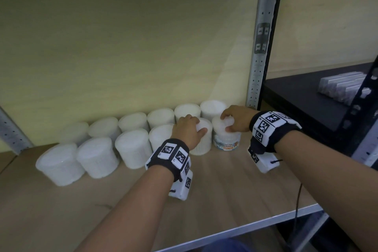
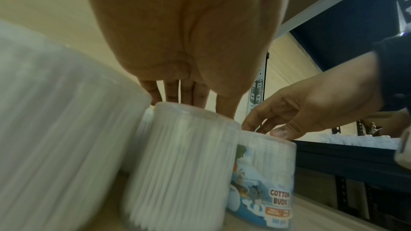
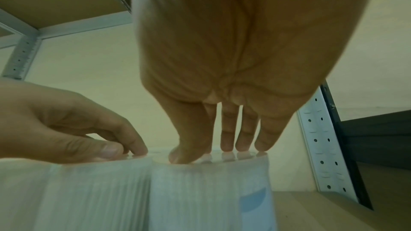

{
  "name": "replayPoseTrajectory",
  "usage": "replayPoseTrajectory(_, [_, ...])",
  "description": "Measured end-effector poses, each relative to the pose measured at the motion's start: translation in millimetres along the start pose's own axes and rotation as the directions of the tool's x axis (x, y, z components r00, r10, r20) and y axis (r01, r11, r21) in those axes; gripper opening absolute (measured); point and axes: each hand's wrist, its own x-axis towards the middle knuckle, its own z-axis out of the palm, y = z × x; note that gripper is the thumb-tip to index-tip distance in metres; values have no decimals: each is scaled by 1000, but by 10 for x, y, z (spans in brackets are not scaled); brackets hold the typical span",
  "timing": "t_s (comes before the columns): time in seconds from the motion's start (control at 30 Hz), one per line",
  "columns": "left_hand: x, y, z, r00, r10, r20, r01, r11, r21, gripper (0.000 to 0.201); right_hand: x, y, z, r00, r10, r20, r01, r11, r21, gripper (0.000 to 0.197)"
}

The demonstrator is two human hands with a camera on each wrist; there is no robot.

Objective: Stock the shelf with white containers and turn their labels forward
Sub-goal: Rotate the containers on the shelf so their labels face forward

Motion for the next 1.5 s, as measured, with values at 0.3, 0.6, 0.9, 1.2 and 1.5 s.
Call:
replayPoseTrajectory(0.3, [0,-3,9,1000,-1,-2,1,1000,-4,47,-33,-3,32,1000,-6,-7,7,999,32,51])
replayPoseTrajectory(0.6, [-1,2,10,1000,-2,-5,2,1000,-13,47,-7,54,47,1000,-23,12,22,997,68,50])
replayPoseTrajectory(0.9, [-9,6,-8,1000,4,-1,-4,1000,-8,47,-2,32,51,996,15,-93,-7,996,90,44])
replayPoseTrajectory(1.2, [-12,43,-103,993,34,111,-27,998,-65,44,-19,19,77,994,19,-108,-15,999,40,47])
replayPoseTrajectory(1.5, [-21,62,-294,941,113,318,-76,989,-127,51,-16,30,103,993,25,-118,-17,998,65,46])
